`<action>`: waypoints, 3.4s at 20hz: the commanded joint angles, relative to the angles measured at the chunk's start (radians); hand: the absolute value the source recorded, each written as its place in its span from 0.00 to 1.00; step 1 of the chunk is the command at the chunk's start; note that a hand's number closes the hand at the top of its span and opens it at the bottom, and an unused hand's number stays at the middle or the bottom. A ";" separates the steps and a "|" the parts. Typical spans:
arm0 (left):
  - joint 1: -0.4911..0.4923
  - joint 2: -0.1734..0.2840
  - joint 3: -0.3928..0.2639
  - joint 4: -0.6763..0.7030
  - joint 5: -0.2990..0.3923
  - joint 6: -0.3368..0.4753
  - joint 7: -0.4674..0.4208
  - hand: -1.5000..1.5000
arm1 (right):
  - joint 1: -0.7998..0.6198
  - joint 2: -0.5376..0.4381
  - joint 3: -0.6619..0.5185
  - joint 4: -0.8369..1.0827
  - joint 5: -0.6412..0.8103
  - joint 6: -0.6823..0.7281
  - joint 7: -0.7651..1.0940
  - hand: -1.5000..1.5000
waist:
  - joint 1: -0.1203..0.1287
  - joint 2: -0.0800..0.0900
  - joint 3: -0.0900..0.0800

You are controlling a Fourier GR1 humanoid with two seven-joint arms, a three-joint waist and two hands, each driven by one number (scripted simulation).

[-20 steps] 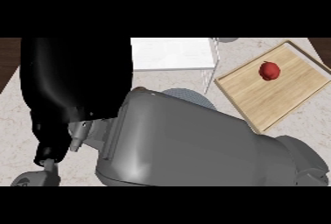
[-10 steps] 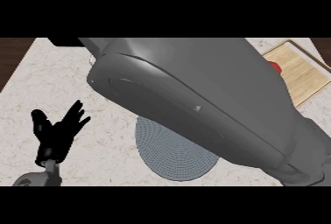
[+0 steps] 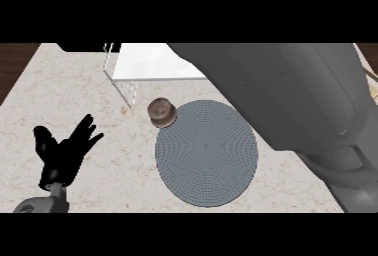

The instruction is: Pick the croissant from the placemat and place it in the tiered shelf

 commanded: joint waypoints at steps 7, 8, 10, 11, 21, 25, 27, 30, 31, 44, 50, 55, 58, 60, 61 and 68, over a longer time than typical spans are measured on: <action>0.047 -0.013 -0.027 -0.016 -0.021 -0.010 0.020 0.50 | 0.013 -0.008 -0.035 0.262 0.043 -0.019 -0.239 1.00 | 0.019 0.009 -0.004; -0.007 0.000 0.000 0.042 -0.016 -0.008 0.025 0.50 | -0.025 -0.037 -0.054 0.270 0.040 0.005 -0.242 1.00 | 0.009 0.008 -0.004; -0.009 -0.026 -0.018 0.028 -0.024 0.009 0.035 0.50 | 0.014 0.020 -0.040 0.334 0.072 -0.082 -0.275 1.00 | 0.017 0.012 -0.004; -0.037 0.031 0.045 0.109 0.017 -0.052 0.000 0.50 | 0.031 0.005 -0.050 0.322 0.062 -0.067 -0.285 1.00 | 0.006 0.011 -0.004; 0.027 -0.019 -0.019 0.000 -0.042 -0.001 0.028 0.50 | 0.027 -0.009 -0.110 0.483 0.085 -0.175 -0.493 1.00 | 0.022 0.012 -0.003; 0.013 -0.048 -0.027 0.020 -0.046 0.014 0.034 0.50 | -0.048 0.016 -0.132 0.508 0.074 -0.130 -0.471 1.00 | 0.016 0.008 -0.003; -0.042 -0.060 -0.024 0.059 -0.054 0.031 0.039 0.50 | -0.066 -0.014 -0.150 0.554 0.079 -0.144 -0.505 1.00 | 0.019 0.014 -0.004; -0.019 -0.004 0.012 0.053 -0.025 -0.034 0.010 0.50 | -0.093 -0.035 -0.131 0.581 0.105 -0.085 -0.498 1.00 | 0.019 0.012 -0.004; 0.005 -0.023 -0.012 0.035 -0.033 -0.028 0.022 0.50 | -0.089 0.014 -0.098 0.604 0.138 -0.112 -0.484 1.00 | 0.028 0.014 -0.004; -0.027 -0.019 0.007 0.033 -0.041 -0.010 0.043 0.50 | -0.085 -0.005 -0.383 0.502 -0.083 -0.395 -0.493 0.00 | 0.018 0.011 -0.003; -0.040 -0.021 0.021 0.031 -0.032 -0.009 0.045 0.50 | -0.037 -0.040 -0.483 0.465 -0.160 -0.506 -0.583 0.00 | 0.014 0.011 -0.003; 0.013 -0.018 0.026 0.022 -0.028 -0.023 0.029 0.50 | -0.038 -0.118 -0.447 0.462 -0.084 -0.594 -0.510 0.00 | -0.002 0.003 -0.003; 0.012 -0.021 0.030 0.055 -0.025 -0.032 0.016 0.50 | -0.020 -0.166 -0.449 0.445 -0.067 -0.630 -0.467 0.00 | -0.017 0.000 -0.003; 0.041 -0.020 0.033 0.014 -0.006 -0.043 0.035 0.50 | -0.015 -0.212 -0.481 0.427 -0.089 -0.640 -0.447 0.00 | -0.012 -0.002 -0.002; 0.012 -0.001 0.050 0.042 -0.014 -0.032 0.044 0.50 | 0.045 -0.181 -0.482 0.369 -0.098 -0.681 -0.446 0.00 | -0.036 -0.008 -0.001; 0.082 -0.032 0.024 -0.058 -0.025 -0.007 0.066 0.50 | 0.205 -0.310 -0.513 0.139 -0.197 -0.468 -0.411 0.00 | -0.036 -0.012 0.000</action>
